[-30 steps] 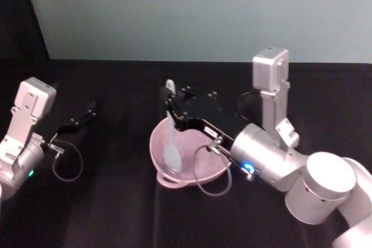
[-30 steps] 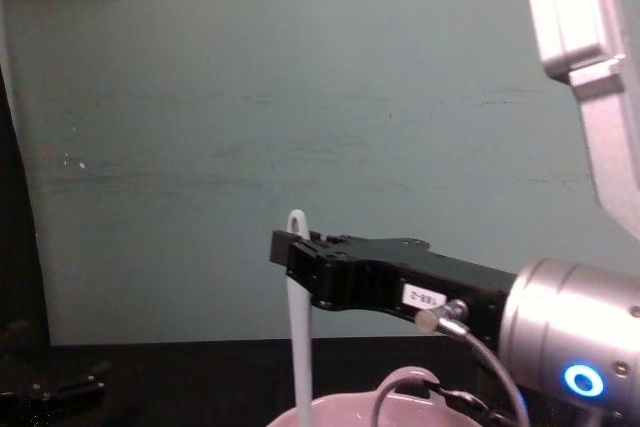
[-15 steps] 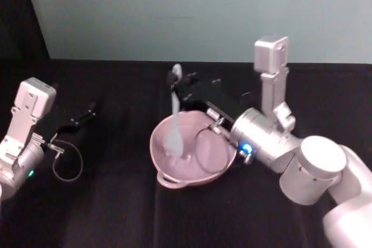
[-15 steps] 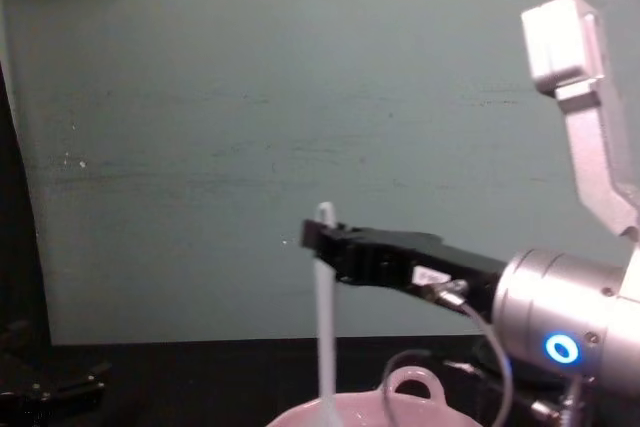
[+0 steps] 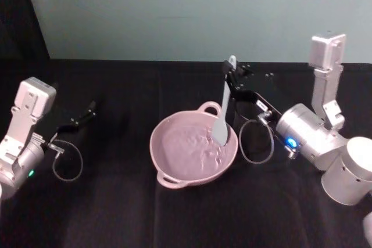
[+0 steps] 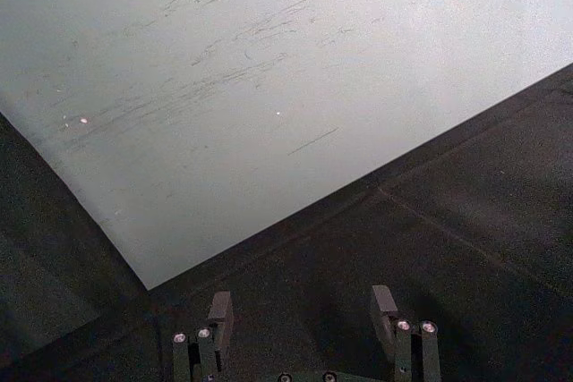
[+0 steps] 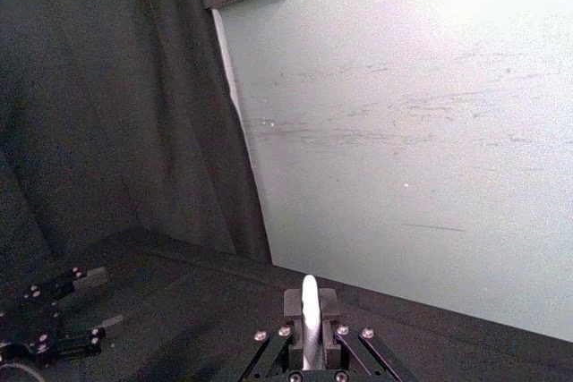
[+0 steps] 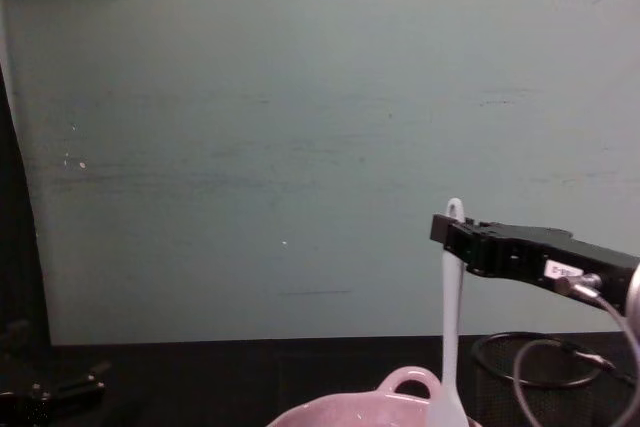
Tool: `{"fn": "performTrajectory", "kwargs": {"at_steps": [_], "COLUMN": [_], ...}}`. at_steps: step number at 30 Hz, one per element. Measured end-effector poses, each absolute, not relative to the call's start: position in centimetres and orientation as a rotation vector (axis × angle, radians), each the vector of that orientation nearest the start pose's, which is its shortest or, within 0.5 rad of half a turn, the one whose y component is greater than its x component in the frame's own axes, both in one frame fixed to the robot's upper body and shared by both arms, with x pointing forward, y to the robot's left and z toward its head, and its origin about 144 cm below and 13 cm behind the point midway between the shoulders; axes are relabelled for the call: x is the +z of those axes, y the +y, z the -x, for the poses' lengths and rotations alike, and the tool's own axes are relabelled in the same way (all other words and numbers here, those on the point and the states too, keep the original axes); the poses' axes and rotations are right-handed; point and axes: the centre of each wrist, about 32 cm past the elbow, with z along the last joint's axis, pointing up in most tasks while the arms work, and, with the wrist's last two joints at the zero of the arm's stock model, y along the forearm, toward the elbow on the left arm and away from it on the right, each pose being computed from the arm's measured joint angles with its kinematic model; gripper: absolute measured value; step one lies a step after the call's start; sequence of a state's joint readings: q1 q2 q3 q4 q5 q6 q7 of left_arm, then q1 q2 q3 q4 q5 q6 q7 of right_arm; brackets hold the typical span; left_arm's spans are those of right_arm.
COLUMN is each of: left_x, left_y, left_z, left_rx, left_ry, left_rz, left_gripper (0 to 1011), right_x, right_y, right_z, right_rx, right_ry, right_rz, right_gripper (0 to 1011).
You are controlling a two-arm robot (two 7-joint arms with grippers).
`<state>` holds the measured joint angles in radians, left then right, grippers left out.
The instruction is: Use the one hand to pick up the spoon and stir the clear water in the bowl.
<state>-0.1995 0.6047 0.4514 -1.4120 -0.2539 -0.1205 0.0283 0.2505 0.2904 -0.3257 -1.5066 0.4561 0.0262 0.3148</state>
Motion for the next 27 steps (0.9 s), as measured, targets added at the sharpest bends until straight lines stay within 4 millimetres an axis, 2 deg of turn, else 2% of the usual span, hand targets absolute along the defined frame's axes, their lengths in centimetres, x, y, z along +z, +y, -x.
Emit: {"fn": "performTrajectory", "kwargs": {"at_steps": [4,9,16,19,27], "left_x": [114.0,114.0,114.0,114.0,114.0], "left_y": [31.0,31.0,31.0,31.0,31.0], "left_z": [-48.9,-48.9,-48.9,-48.9,-48.9], "left_rx": [1.248,1.248,1.248,1.248,1.248], "left_ry": [-0.285,-0.285,-0.285,-0.285,-0.285], "left_rz": [-0.305,-0.305,-0.304,-0.305,-0.305], "left_gripper": [1011,1011,1011,1011,1011], "right_x": [119.4,119.5,119.4,119.1,118.8], "right_y": [-22.2,-21.7,-19.6,-18.0,-15.3], "right_z": [-50.5,-49.5,-48.1,-47.6,-47.9], "right_rx": [-0.949,-0.919,-0.841,-0.797,-0.741], "right_ry": [0.02,0.013,0.024,0.04,0.056], "right_rz": [-0.109,-0.103,-0.114,-0.118,-0.126], "right_gripper": [120,120,121,120,120]}}
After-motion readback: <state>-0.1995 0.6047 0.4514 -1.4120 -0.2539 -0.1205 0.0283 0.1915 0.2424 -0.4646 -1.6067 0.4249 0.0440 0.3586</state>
